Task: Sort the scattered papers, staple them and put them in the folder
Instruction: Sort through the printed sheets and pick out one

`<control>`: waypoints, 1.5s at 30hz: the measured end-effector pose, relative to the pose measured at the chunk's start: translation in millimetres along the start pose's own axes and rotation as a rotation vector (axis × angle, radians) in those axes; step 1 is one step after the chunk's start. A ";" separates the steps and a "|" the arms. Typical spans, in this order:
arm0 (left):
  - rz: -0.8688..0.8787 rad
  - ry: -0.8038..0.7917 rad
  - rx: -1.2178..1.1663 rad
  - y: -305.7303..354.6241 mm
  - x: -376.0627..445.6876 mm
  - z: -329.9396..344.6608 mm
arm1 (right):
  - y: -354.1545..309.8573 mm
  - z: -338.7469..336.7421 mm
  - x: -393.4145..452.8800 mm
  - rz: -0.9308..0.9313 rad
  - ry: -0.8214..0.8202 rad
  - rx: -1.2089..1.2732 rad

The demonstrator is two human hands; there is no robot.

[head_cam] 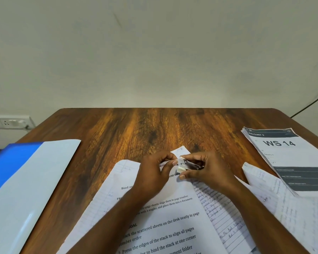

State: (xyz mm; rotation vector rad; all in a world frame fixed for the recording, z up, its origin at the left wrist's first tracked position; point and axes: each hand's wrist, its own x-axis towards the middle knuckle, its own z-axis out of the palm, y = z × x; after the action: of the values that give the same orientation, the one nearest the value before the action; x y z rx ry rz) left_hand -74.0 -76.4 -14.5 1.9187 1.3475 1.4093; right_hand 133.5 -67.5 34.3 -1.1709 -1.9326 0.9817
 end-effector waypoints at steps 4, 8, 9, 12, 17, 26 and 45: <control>0.013 -0.015 -0.017 0.3 -0.4 1.1 | 1.2 0.8 0.9 -0.019 0.029 -0.041; 0.005 0.013 -0.049 2.6 -0.4 -0.6 | 0.6 0.2 0.0 -0.034 0.012 -0.029; 0.006 0.022 -0.053 3.5 -0.4 -1.2 | 0.9 0.6 -0.1 -0.039 0.012 -0.032; 0.002 0.036 -0.058 5.9 -0.5 -2.0 | 0.9 2.6 0.1 -0.058 0.026 -0.062; 0.017 0.032 -0.061 6.2 -0.3 -2.6 | 2.0 3.7 0.5 -0.076 0.026 -0.049; 0.041 0.068 -0.041 0.6 0.6 -2.4 | 5.6 8.1 1.7 -0.064 0.027 -0.087; 0.021 -0.098 -0.083 -4.7 1.2 -7.3 | 13.0 11.8 4.9 -0.117 0.105 -0.097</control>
State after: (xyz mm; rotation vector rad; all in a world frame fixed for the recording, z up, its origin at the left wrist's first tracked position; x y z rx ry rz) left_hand -82.6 -74.8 -14.5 1.9273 1.2088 1.3404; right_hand 127.3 -62.0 18.1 -1.1259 -1.9595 0.7579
